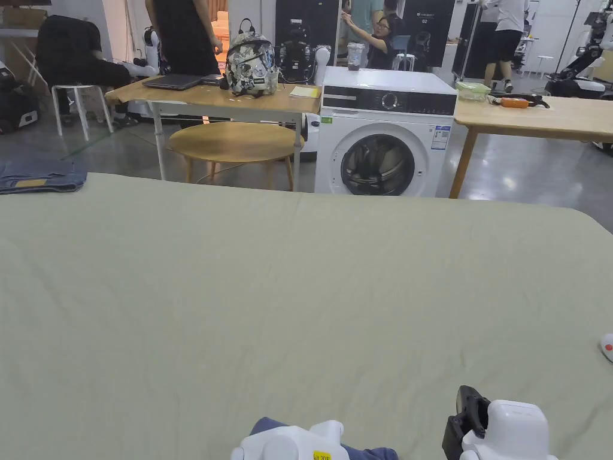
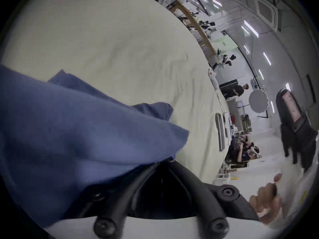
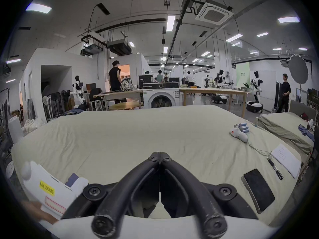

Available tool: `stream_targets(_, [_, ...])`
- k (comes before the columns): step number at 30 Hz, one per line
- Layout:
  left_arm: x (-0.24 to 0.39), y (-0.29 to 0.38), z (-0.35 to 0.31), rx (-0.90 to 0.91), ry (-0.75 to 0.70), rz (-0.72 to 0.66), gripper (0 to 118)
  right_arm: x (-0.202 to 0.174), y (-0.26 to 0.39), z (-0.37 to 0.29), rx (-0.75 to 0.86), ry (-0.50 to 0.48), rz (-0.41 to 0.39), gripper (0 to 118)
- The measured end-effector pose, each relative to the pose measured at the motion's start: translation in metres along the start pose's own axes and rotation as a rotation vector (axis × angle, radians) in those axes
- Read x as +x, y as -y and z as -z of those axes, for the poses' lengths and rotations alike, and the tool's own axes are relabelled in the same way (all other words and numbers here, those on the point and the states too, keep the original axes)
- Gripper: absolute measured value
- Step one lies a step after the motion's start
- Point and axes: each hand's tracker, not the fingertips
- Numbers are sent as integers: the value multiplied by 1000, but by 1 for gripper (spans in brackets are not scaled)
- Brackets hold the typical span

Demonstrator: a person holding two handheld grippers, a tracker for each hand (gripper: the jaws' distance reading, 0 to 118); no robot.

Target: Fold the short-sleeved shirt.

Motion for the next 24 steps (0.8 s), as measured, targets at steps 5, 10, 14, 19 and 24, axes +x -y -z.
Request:
stream_targets(5, [12, -1, -27, 9, 12, 1, 0, 0, -5, -2, 15, 0, -3, 0])
stream_targets(10, [21, -4, -86, 213, -13, 99, 0, -2, -7, -2, 32, 1, -9, 0])
stream_targets(14, [22, 4, -140, 487, -196, 252, 0, -9, -12, 1, 47, -5, -2, 0])
stream_targets(19, [30, 28, -190, 828, -447, 400, 0, -22, -17, 5, 76, -15, 2, 0])
stream_targets(24, [29, 37, -213, 1098, -671, 471, 0, -34, -24, 6, 109, -33, 6, 0])
